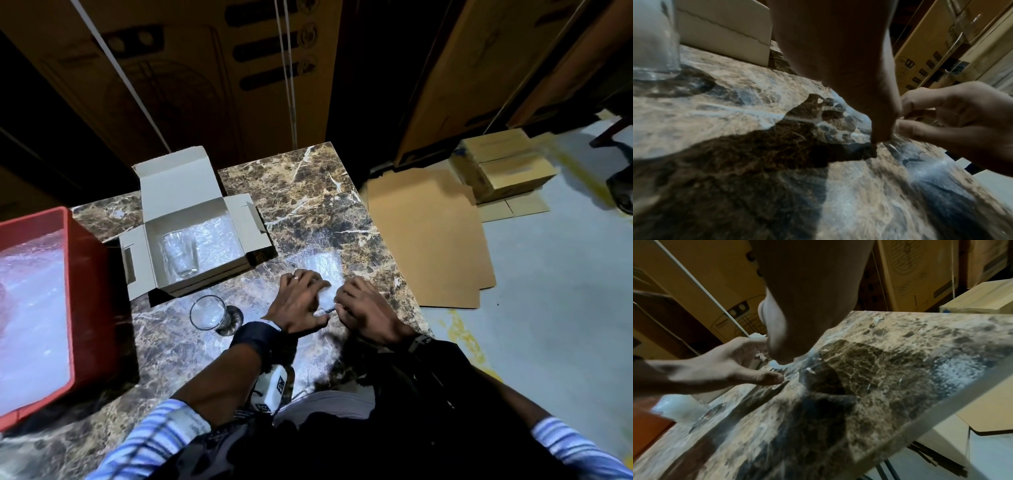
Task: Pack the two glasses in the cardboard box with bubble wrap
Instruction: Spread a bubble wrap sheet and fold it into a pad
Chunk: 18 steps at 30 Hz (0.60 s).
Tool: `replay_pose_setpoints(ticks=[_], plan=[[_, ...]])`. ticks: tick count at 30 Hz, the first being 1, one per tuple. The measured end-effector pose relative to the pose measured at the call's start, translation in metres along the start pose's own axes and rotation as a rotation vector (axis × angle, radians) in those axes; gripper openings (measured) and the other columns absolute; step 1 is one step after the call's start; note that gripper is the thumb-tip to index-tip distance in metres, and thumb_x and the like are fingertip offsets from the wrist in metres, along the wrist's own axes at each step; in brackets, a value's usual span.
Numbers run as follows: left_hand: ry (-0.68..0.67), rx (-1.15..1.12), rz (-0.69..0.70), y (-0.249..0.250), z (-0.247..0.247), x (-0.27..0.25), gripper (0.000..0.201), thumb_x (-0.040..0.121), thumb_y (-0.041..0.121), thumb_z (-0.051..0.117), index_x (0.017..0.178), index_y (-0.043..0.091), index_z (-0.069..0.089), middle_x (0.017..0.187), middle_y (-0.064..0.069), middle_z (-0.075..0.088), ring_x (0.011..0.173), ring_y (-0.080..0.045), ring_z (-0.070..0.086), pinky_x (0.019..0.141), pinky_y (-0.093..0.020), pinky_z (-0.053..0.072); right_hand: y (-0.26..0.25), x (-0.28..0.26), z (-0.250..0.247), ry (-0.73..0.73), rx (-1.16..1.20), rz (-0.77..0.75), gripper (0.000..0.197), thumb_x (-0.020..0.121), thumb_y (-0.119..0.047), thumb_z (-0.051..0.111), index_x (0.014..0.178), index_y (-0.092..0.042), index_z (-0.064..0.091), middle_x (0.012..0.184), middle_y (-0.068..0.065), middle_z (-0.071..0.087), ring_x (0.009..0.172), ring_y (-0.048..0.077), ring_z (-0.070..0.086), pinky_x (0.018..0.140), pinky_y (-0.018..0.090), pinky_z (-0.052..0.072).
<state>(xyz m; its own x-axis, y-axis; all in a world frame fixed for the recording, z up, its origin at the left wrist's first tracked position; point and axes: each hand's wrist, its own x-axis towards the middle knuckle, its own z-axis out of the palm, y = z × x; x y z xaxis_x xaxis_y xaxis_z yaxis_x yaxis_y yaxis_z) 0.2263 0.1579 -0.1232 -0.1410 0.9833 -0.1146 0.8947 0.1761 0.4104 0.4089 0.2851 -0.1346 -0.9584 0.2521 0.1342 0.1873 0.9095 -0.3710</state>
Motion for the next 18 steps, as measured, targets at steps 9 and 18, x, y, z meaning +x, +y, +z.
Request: replay_pose_setpoints(ticks=[9,18], plan=[[0.056,-0.212,-0.094,-0.002,-0.008,-0.003,0.027,0.096,0.039,0.056,0.111,0.028,0.076,0.101,0.006,0.07,0.111,-0.015,0.048,0.089,-0.035,0.021,-0.019,0.006,-0.019,-0.14,0.342,0.163,0.037,0.099,-0.055,0.038,0.121,-0.025,0.042,0.109,-0.006,0.051,0.093,0.01,0.047,0.08,0.033,0.047],[0.085,-0.526,-0.337,-0.007,-0.001,0.003,0.043,0.096,0.056,0.049,0.084,0.019,0.069,0.079,0.001,0.068,0.087,-0.02,0.062,0.097,-0.055,0.046,-0.006,0.024,-0.015,-0.016,0.807,0.588,0.026,0.101,-0.023,0.059,0.127,-0.026,0.063,0.122,-0.008,0.069,0.106,0.007,0.067,0.089,0.03,0.055]])
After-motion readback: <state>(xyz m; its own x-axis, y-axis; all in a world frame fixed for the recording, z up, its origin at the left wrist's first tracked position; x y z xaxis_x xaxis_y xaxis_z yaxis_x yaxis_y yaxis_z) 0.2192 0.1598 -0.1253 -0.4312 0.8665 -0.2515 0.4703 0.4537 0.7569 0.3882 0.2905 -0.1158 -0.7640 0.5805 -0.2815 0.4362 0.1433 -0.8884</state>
